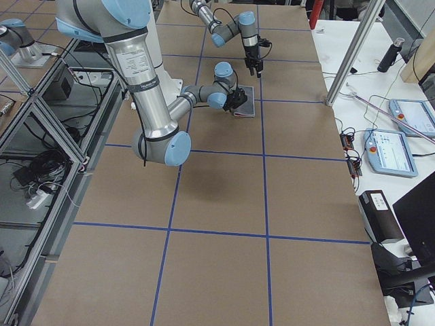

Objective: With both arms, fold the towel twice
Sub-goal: 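Release the folded edge and raise both grippers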

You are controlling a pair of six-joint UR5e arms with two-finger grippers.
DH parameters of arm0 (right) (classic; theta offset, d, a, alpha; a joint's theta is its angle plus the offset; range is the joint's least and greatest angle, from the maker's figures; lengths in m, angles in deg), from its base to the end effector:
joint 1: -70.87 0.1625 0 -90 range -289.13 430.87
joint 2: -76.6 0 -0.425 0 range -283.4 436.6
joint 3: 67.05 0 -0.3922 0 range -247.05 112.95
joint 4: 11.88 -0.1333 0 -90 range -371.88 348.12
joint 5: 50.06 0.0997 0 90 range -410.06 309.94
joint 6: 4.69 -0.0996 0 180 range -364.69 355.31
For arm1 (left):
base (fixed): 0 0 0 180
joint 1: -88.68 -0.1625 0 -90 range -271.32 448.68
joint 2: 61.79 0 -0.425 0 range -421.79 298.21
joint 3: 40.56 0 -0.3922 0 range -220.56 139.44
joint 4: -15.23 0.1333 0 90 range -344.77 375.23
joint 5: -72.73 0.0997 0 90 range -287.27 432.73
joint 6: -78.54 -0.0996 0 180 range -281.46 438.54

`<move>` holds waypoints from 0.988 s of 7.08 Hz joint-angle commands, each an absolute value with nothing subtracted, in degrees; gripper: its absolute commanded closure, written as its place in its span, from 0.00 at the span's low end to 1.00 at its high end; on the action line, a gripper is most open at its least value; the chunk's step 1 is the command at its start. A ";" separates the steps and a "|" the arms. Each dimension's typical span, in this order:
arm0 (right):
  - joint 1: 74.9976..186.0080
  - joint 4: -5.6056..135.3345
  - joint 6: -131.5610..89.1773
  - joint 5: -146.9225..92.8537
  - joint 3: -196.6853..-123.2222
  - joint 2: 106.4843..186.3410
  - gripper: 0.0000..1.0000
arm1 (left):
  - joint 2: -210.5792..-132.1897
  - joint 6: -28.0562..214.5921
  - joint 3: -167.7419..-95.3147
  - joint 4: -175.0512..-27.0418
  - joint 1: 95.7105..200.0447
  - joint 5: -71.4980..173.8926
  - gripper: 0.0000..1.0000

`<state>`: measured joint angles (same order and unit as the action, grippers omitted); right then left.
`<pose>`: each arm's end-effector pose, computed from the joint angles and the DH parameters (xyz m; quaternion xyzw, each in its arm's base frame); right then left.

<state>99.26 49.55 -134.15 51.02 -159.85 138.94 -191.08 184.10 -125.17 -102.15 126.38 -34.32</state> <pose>-0.5356 -0.4192 0.3049 -0.1309 -0.4800 0.4439 0.7453 0.5108 -0.5264 0.2310 -0.0284 0.5191 -0.3139 0.7945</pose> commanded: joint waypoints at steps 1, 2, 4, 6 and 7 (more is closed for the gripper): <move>99.26 49.55 -134.94 50.93 -159.68 139.10 0.25 | -191.08 184.09 -125.11 -102.19 126.39 -34.32 0.31; 99.26 49.55 -134.94 50.93 -159.77 139.36 0.25 | -191.08 184.18 -125.11 -102.19 126.39 -34.32 0.31; 99.26 49.64 -135.03 50.93 -159.68 139.79 0.28 | -191.08 184.18 -125.11 -102.19 126.39 -34.32 0.31; 99.17 49.64 -135.12 50.93 -159.60 139.97 0.34 | -191.08 184.27 -124.85 -102.19 126.39 -34.32 0.31; 99.17 49.64 -135.47 50.84 -159.60 140.15 0.50 | -191.08 184.27 -124.85 -102.19 126.30 -34.23 0.31</move>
<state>99.21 49.64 -135.17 50.91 -159.63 139.98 -191.08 184.24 -124.91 -102.19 126.37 -34.30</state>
